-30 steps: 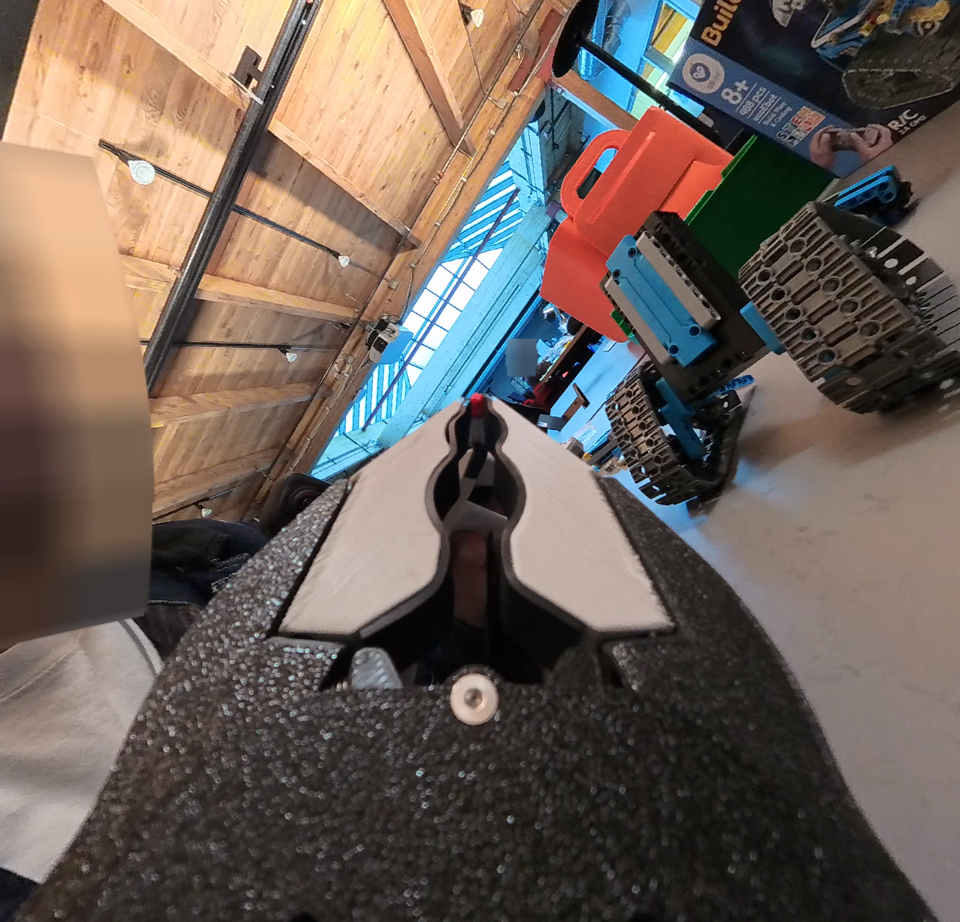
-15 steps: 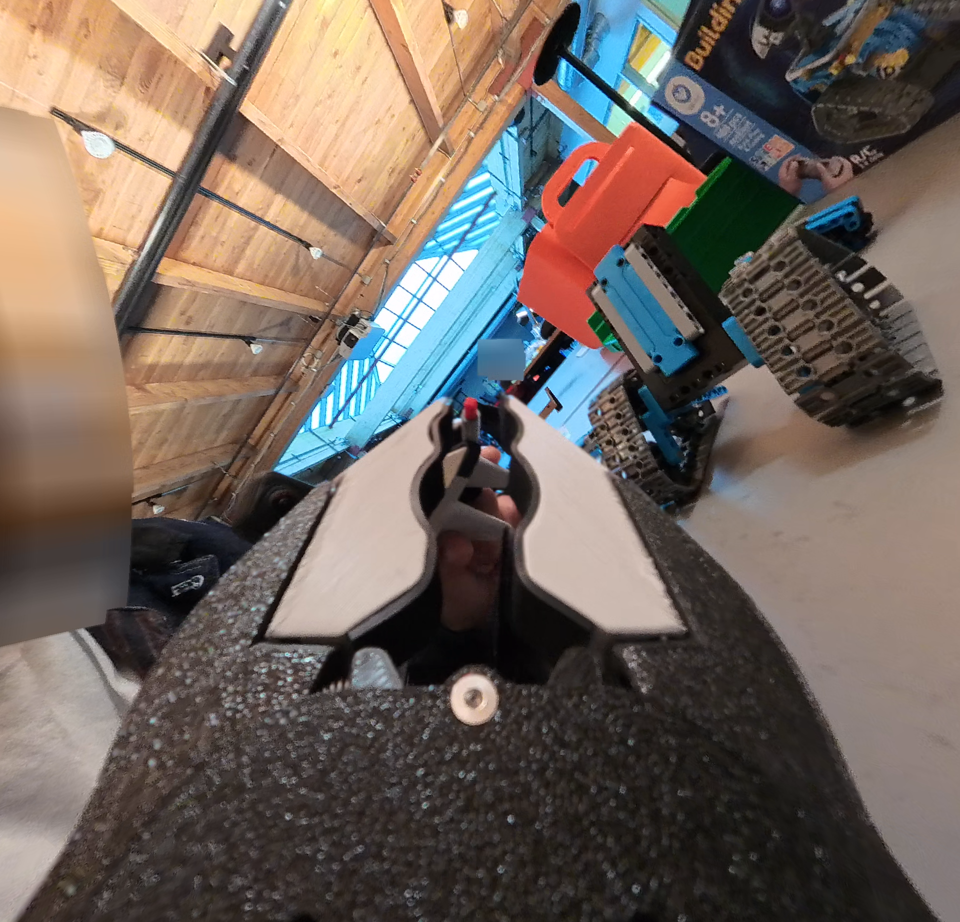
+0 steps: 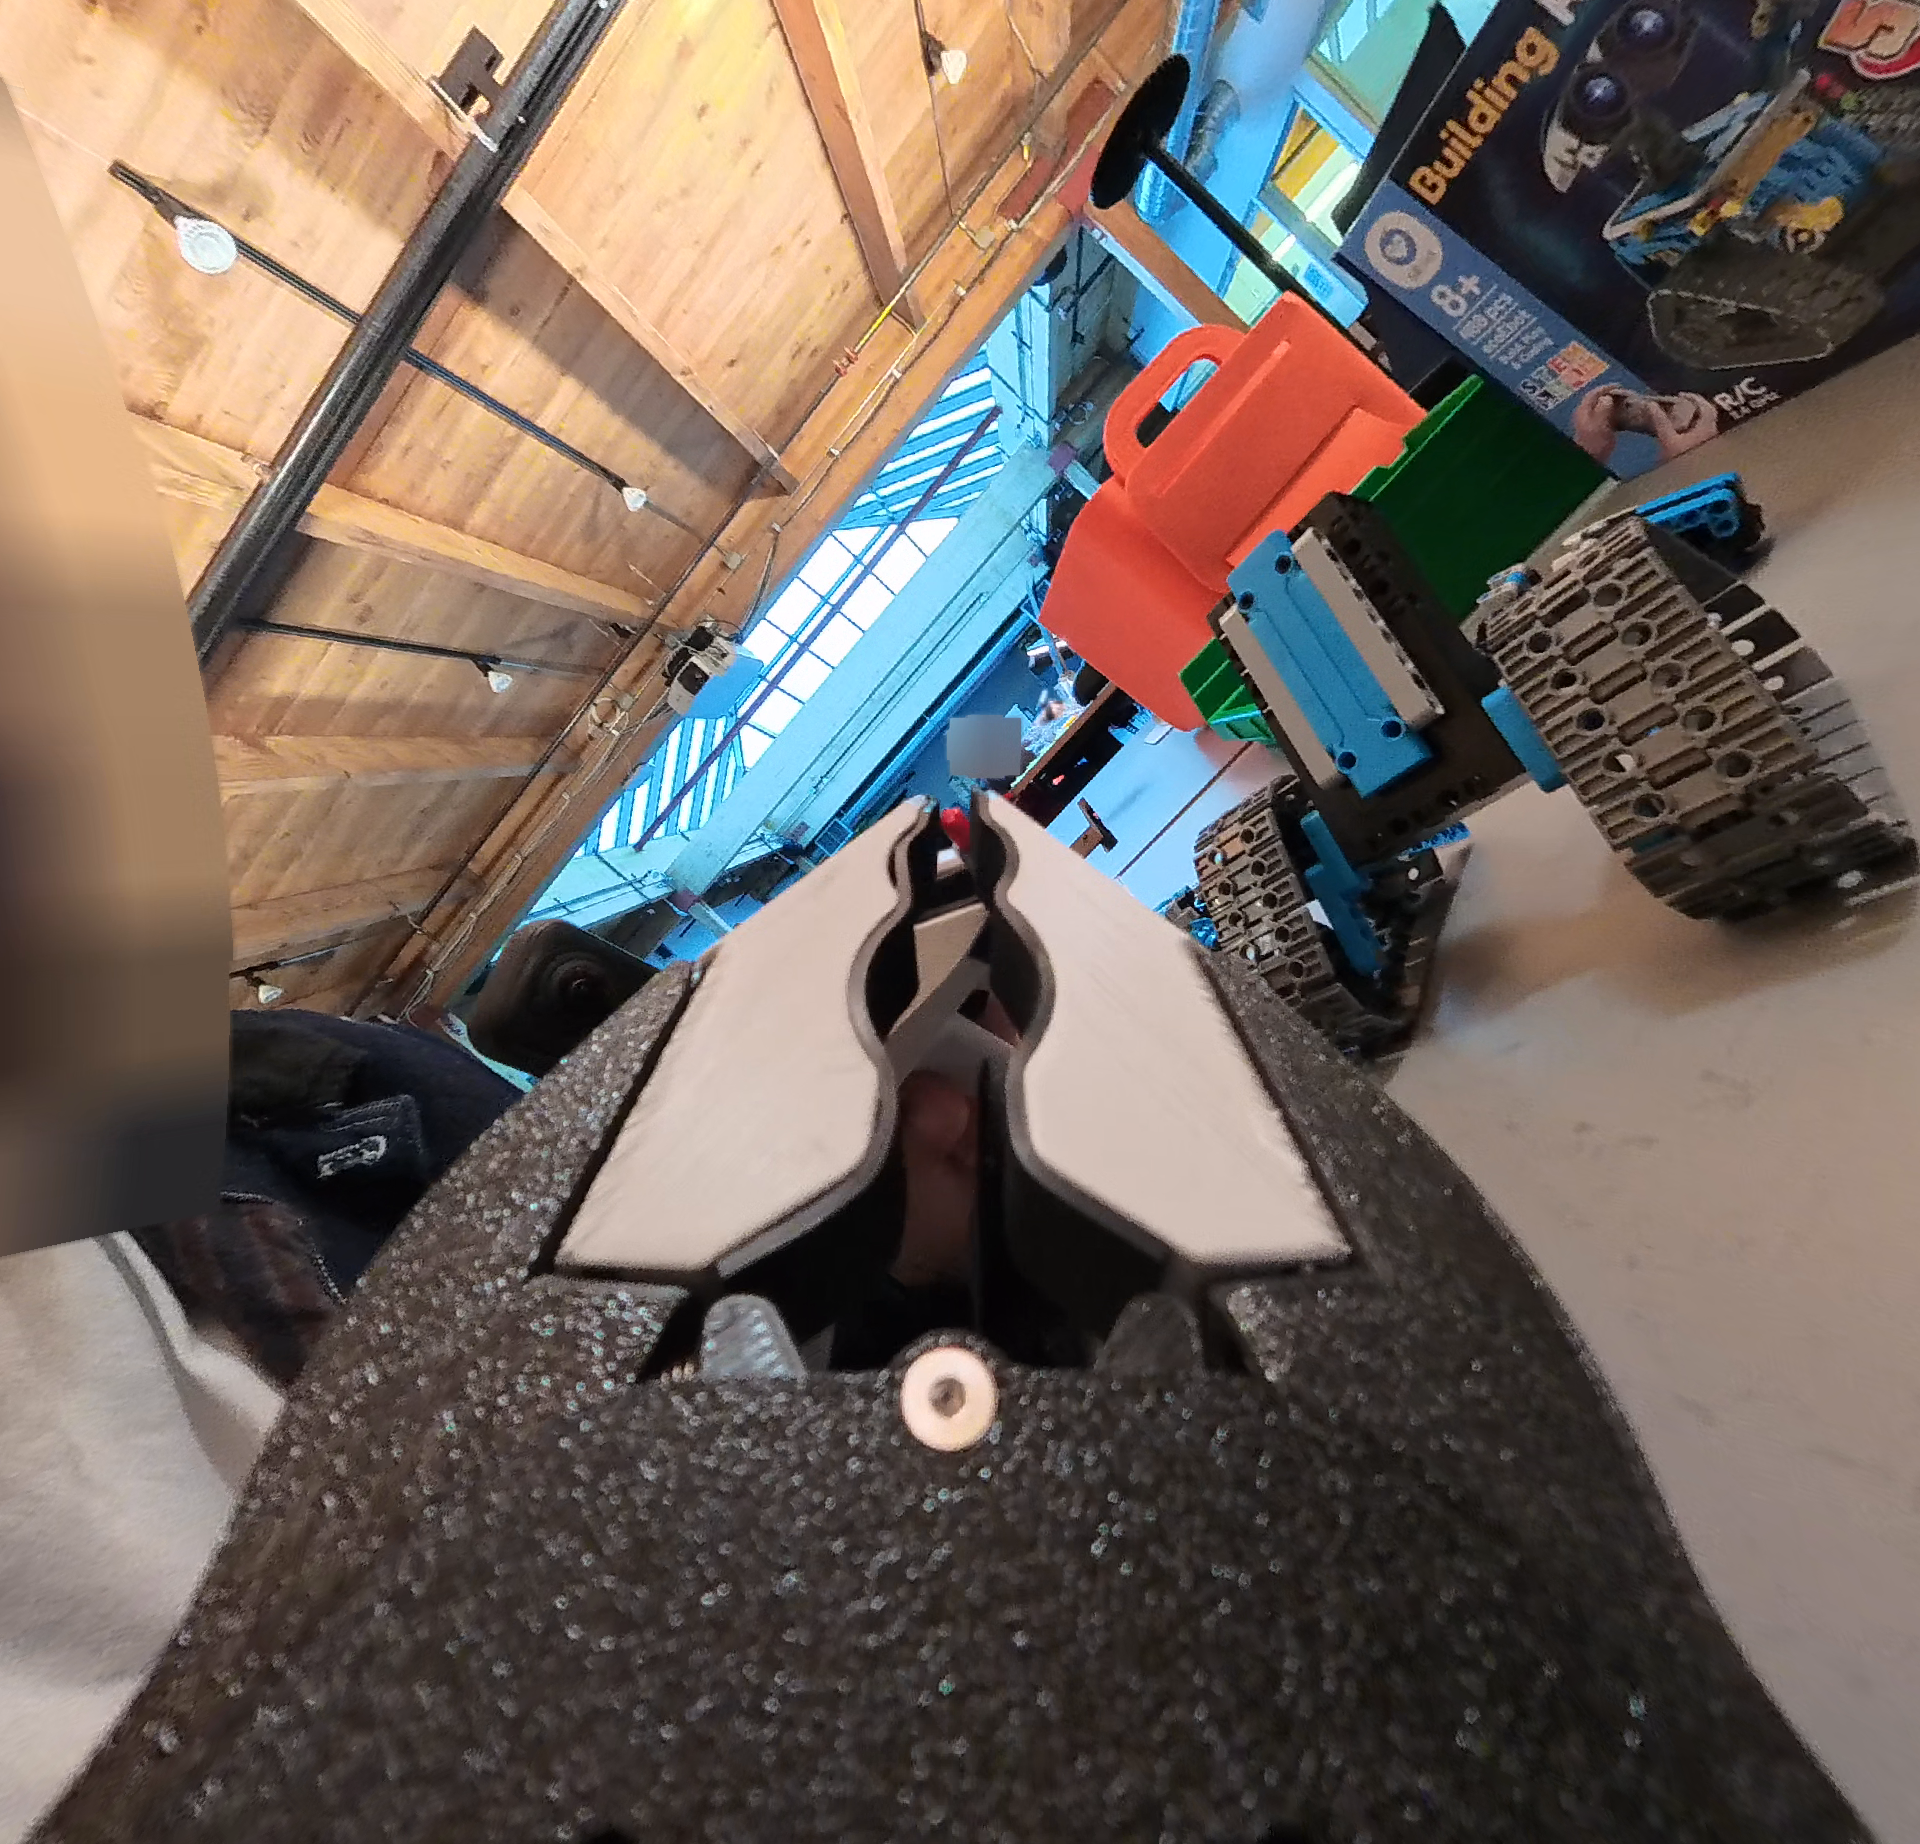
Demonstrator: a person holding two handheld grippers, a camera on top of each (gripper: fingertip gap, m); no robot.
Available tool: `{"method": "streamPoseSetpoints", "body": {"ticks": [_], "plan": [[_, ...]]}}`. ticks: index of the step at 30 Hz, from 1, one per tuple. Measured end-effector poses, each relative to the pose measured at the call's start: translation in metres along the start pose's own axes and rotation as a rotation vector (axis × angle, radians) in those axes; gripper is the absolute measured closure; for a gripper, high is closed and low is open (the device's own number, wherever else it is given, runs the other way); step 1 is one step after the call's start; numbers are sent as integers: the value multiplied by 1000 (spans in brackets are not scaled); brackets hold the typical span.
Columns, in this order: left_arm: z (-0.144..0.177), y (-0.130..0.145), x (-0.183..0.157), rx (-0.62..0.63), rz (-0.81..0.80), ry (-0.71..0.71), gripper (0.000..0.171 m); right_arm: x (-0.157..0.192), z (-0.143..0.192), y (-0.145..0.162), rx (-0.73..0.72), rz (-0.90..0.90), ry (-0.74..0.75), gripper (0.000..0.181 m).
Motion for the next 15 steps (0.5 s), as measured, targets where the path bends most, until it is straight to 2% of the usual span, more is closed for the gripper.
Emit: {"method": "streamPoseSetpoints", "body": {"ticks": [4, 8, 12, 15], "plan": [[1, 0, 1, -14, 13, 5, 166, 0, 0, 0, 7, 28, 30, 168], [1, -1, 0, -19, 15, 18, 166, 2, 0, -1, -8, 61, 42, 179], [-1, 0, -1, -10, 20, 22, 166, 0, 2, -1, -2, 85, 74, 180], [-5, 3, 0, 5, 84, 36, 164, -2, 4, -2, -2, 115, 144, 180]]}}
Point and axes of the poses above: each gripper's, where its closed fingertips meet, z back along the fingers, y out of its underside, x = y × z across the jaws, the point moved 10 cm from there along z, back along the fingers, and after that the axes turned 14 degrees about y, right-handed, at the moved point
